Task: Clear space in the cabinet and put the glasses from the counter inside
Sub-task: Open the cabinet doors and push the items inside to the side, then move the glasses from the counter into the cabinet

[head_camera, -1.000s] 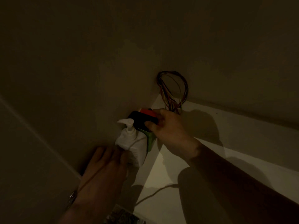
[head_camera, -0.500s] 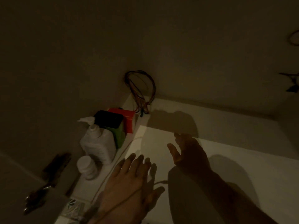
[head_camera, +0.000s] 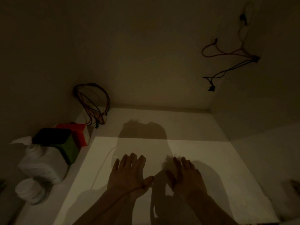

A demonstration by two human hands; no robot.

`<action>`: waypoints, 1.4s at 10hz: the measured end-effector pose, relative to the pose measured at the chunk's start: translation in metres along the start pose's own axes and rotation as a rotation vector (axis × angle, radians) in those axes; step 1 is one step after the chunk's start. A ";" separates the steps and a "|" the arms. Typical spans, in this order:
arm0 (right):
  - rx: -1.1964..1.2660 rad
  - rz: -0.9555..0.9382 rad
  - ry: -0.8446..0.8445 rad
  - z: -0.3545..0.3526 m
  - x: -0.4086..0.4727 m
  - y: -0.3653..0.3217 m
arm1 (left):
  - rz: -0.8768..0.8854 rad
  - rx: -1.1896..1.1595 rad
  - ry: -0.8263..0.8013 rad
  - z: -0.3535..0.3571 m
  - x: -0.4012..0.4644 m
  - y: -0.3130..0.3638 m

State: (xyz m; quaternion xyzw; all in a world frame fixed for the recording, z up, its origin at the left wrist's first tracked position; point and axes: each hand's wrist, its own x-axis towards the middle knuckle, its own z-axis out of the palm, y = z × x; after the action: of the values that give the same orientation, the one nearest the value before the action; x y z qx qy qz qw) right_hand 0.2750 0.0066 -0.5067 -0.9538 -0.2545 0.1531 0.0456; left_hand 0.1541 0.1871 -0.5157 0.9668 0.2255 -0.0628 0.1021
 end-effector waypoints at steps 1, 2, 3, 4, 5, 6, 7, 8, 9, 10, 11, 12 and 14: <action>0.012 0.004 -0.019 -0.006 0.000 0.000 | -0.007 -0.013 -0.060 -0.004 0.007 0.001; 0.027 -0.008 -0.045 -0.015 -0.006 -0.007 | -0.021 0.001 -0.130 -0.016 0.005 0.004; 0.022 -0.050 -0.052 -0.031 -0.029 -0.013 | -0.020 0.004 -0.171 -0.039 -0.011 0.012; -0.036 -0.058 -0.080 -0.059 -0.065 -0.022 | 0.008 0.044 -0.221 -0.073 -0.039 0.024; -0.024 -0.063 -0.158 -0.103 -0.106 -0.031 | 0.014 0.057 -0.310 -0.115 -0.076 0.038; 0.012 -0.073 -0.193 -0.160 -0.151 -0.040 | 0.005 0.028 -0.348 -0.167 -0.120 0.056; 0.015 -0.048 -0.258 -0.230 -0.198 -0.052 | -0.018 -0.020 -0.407 -0.234 -0.163 0.077; -0.013 -0.032 -0.295 -0.308 -0.248 -0.066 | -0.033 -0.061 -0.435 -0.310 -0.204 0.101; -0.032 -0.006 -0.295 -0.384 -0.298 -0.077 | -0.043 -0.047 -0.418 -0.387 -0.249 0.124; 0.004 -0.028 -0.273 -0.456 -0.350 -0.082 | -0.023 -0.041 -0.419 -0.461 -0.295 0.148; 0.018 -0.073 -0.258 -0.515 -0.397 -0.079 | -0.058 -0.112 -0.426 -0.529 -0.336 0.166; 0.039 -0.106 -0.253 -0.579 -0.449 -0.067 | -0.099 -0.111 -0.391 -0.606 -0.390 0.200; 0.033 -0.116 -0.170 -0.659 -0.517 -0.051 | 0.083 -0.361 -0.805 -0.747 -0.448 0.217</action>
State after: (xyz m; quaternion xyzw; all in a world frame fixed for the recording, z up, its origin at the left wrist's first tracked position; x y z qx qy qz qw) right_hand 0.0330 -0.2131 0.2661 -0.9203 -0.3095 0.2345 0.0481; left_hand -0.0912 -0.0244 0.3212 0.8402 0.1363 -0.3897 0.3516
